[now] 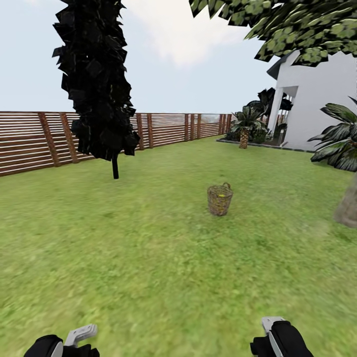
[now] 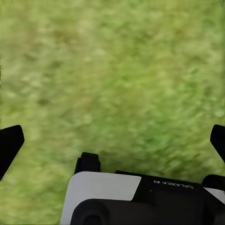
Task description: Take the three Easter eggs out of the wicker basket on the lawn in the garden, then place them on the lawn next to a single tree (choose any tree) so that all three eggs are next to the same tree and none are left in the basket.
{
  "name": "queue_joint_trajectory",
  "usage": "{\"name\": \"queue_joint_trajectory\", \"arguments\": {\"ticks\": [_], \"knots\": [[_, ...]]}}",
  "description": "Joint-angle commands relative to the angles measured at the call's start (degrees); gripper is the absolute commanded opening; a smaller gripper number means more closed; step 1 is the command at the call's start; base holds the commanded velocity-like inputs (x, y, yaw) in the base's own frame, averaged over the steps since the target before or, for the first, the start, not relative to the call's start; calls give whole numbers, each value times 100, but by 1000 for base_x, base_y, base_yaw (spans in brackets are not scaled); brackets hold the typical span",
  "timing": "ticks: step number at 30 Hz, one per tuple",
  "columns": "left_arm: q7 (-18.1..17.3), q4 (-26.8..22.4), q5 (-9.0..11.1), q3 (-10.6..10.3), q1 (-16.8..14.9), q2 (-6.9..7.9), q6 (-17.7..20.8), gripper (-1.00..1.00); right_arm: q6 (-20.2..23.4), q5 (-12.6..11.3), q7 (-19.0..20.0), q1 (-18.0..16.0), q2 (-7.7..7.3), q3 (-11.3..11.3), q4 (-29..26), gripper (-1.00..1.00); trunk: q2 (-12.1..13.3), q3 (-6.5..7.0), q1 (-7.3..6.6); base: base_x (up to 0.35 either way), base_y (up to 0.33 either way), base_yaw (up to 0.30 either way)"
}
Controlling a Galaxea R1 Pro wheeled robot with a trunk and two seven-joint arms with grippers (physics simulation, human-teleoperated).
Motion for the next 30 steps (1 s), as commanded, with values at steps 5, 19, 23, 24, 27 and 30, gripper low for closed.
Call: {"name": "queue_joint_trajectory", "arguments": {"ticks": [5, 19, 23, 24, 27, 30], "knots": [[-12, 380, -6, 31, -17, 45, 25, 100, 66, 24, 34, -3, -91, -639, -119, 100, -3, -6, 3, 325, 122, -14], [-44, 1118, 16, 99, -270, 194, 32, 100, 88, 65, 32, -3, -203, -742, -161, 100, -3, -6, 3, 333, 101, 0], [-197, 1268, 26, 191, -275, 416, 27, 100, 88, 67, 31, -2, -230, -777, -169, 100, -3, -6, 3, 333, 104, 0], [-212, 1267, 28, 198, -275, 434, 26, 100, 88, 67, 31, -3, -236, -778, -169, 100, -3, -6, 3, 333, 104, 0], [-238, 1233, 29, 204, -289, 471, 25, 100, 88, 67, 31, -2, -239, -747, -170, 100, -3, -6, 3, 333, 103, 0], [-236, 1148, 10, 202, -486, 488, -15, 100, 88, 67, 29, -2, -240, -744, -170, 100, -3, -6, 3, 333, 93, 0]]}}
